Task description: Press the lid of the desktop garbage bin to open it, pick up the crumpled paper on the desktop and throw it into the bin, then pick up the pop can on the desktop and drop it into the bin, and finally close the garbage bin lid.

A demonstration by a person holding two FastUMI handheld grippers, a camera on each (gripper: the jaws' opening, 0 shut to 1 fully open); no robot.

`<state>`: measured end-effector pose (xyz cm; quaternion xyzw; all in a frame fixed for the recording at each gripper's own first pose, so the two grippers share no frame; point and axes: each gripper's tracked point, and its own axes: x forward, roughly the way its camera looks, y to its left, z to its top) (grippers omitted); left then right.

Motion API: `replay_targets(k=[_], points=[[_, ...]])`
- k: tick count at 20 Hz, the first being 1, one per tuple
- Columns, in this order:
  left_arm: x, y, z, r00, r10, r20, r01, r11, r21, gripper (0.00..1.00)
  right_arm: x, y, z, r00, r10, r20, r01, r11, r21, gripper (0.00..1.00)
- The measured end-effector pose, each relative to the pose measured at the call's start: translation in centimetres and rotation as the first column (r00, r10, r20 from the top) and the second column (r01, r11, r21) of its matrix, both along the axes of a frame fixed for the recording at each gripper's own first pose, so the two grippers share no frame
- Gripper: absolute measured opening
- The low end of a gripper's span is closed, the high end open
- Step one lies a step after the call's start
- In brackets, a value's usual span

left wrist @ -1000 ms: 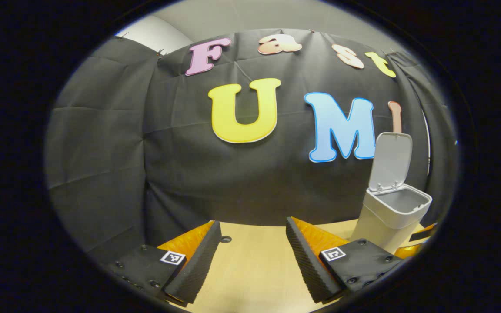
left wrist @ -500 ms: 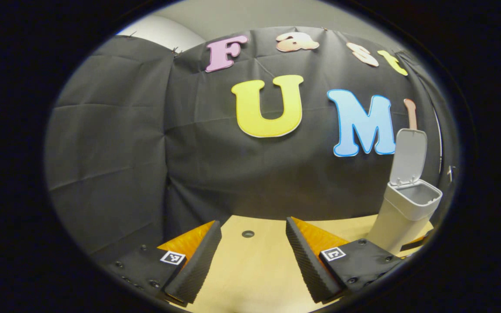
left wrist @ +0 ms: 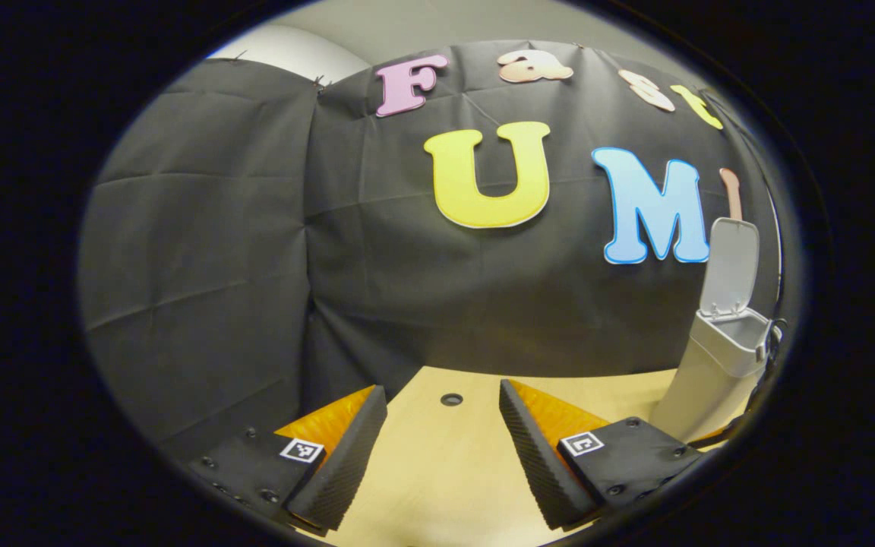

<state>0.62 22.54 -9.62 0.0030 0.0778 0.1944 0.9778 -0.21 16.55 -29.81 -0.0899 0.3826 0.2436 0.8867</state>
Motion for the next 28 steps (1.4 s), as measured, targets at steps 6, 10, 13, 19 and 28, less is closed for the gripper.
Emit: replay_targets(k=[6,10,13,19,28], points=[[0.3,-0.2,-0.4,1.000,-0.009,-0.012,0.008,1.000,-0.009,0.97,0.0,-0.3,-1.3,1.000,-0.003,-0.026,0.002,1.000,-0.026,0.98],[0.7,-0.1,-0.7,1.000,-0.010,-0.022,0.009,1.000,-0.022,0.97,-0.2,-0.3,-2.5,0.999,0.008,-0.054,-0.011,0.999,-0.051,0.98],[0.9,-0.3,-0.9,1.000,-0.010,-0.026,0.009,1.000,-0.030,0.98,-0.1,-0.3,-2.5,0.999,0.018,-0.041,-0.020,0.998,-0.064,0.85],[1.3,-0.6,-0.9,0.999,-0.022,-0.026,0.021,0.999,-0.038,1.00,-0.2,0.2,-0.7,1.000,0.029,0.002,-0.029,0.998,-0.047,0.84],[1.7,-2.3,-0.6,0.998,-0.064,-0.018,0.063,0.996,-0.058,0.97,0.8,0.5,7.4,0.988,-0.019,0.152,0.011,0.998,0.058,0.84]])
